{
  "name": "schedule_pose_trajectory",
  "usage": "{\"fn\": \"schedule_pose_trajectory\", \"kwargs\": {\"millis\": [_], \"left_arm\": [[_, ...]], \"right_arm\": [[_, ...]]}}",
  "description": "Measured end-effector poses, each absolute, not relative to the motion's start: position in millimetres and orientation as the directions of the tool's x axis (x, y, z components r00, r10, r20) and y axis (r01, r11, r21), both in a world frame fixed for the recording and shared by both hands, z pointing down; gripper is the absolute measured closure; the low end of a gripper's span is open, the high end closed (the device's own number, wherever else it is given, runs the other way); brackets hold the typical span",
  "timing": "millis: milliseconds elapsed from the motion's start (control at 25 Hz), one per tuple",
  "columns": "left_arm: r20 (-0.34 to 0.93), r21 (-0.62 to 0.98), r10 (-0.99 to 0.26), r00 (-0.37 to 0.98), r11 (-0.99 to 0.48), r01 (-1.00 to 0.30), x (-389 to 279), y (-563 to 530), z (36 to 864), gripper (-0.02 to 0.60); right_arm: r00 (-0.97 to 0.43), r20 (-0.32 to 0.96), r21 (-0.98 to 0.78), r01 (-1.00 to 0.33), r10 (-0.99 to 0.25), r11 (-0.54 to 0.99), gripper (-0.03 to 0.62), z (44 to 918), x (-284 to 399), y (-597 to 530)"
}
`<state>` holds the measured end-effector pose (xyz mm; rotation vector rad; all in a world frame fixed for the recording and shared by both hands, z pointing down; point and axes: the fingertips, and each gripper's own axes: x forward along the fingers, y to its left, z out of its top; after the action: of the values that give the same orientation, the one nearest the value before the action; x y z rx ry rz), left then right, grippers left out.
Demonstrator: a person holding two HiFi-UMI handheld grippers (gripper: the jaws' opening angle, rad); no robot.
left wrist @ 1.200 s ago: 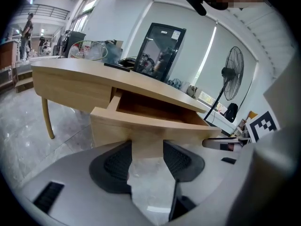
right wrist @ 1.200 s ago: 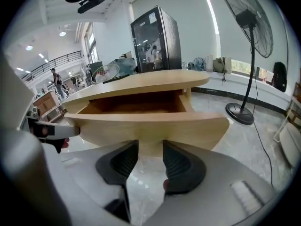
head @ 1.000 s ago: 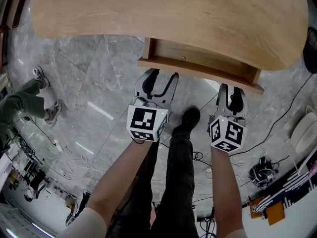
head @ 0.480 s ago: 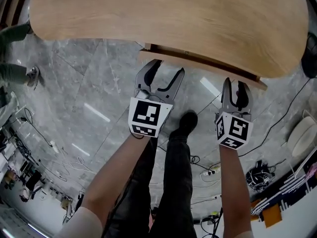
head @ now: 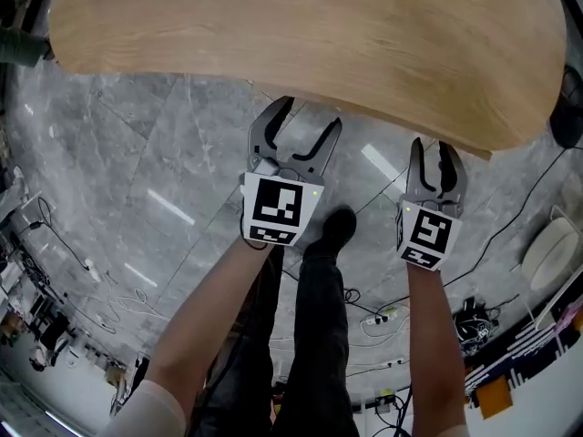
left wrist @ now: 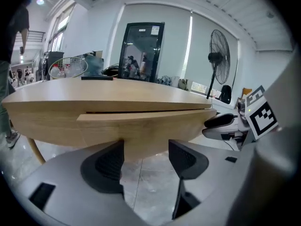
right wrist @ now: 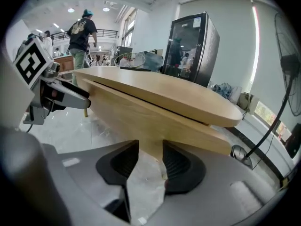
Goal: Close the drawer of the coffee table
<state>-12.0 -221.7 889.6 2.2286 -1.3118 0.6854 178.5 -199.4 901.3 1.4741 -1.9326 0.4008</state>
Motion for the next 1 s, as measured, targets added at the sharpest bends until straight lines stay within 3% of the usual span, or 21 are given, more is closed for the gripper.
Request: {"fn": "schedule_pose_trajectory", "kwargs": {"millis": [360, 1000], "left_arm": [[0.609, 0.086, -0.654, 0.448, -0.507, -0.858, -4.8, -232.3, 892.3, 0.268], [0.579, 0.031, -0.697, 0.423, -0.500, -0.865, -2.4, -249.7, 895.7, 0.262]], "right_arm": [[-0.132, 0.634, 0.203, -0.922, -0.762, 0.328, 0.424, 899.0, 178.0, -217.0], [-0.111, 0.603, 0.232, -0.923, -0.790, 0.306, 0.418, 900.4, 177.7, -235.0]]}}
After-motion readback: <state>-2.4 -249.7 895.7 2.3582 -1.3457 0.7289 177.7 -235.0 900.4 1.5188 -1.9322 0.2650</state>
